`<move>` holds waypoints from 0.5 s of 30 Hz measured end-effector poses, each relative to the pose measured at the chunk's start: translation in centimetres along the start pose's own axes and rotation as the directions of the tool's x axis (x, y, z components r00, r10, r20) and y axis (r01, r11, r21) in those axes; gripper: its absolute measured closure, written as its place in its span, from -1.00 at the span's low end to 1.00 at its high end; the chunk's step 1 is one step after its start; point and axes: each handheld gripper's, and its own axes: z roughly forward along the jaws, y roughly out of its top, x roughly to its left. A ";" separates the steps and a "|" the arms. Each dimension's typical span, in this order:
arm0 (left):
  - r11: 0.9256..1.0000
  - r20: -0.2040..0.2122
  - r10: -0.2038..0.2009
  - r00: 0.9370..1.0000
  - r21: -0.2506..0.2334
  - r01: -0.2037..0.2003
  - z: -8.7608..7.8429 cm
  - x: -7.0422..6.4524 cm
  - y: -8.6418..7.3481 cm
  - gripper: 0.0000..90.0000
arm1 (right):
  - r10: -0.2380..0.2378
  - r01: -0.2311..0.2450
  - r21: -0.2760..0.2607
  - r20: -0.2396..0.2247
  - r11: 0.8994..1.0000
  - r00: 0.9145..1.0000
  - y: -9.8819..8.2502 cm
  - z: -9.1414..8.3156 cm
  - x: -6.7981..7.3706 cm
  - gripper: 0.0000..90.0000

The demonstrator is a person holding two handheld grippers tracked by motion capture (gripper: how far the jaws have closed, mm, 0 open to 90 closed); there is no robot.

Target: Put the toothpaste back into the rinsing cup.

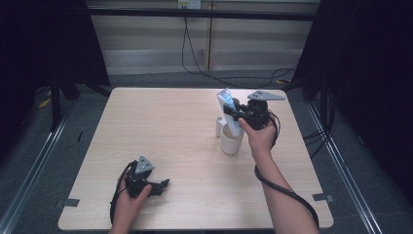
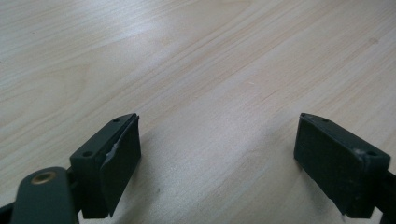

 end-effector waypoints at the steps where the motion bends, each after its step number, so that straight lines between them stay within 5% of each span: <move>1: 1.000 0.002 0.000 1.000 -0.001 0.000 0.0 0.0 0.0 -0.67 | 0.000 0.000 0.004 0.002 1.000 1.000 -0.1 0.0 0.0 0.48; 15: 1.000 0.002 0.001 1.000 -0.003 -0.001 0.0 0.0 0.0 -0.67 | 0.001 -0.001 -0.001 0.017 1.000 1.000 -0.7 0.4 -0.6 0.48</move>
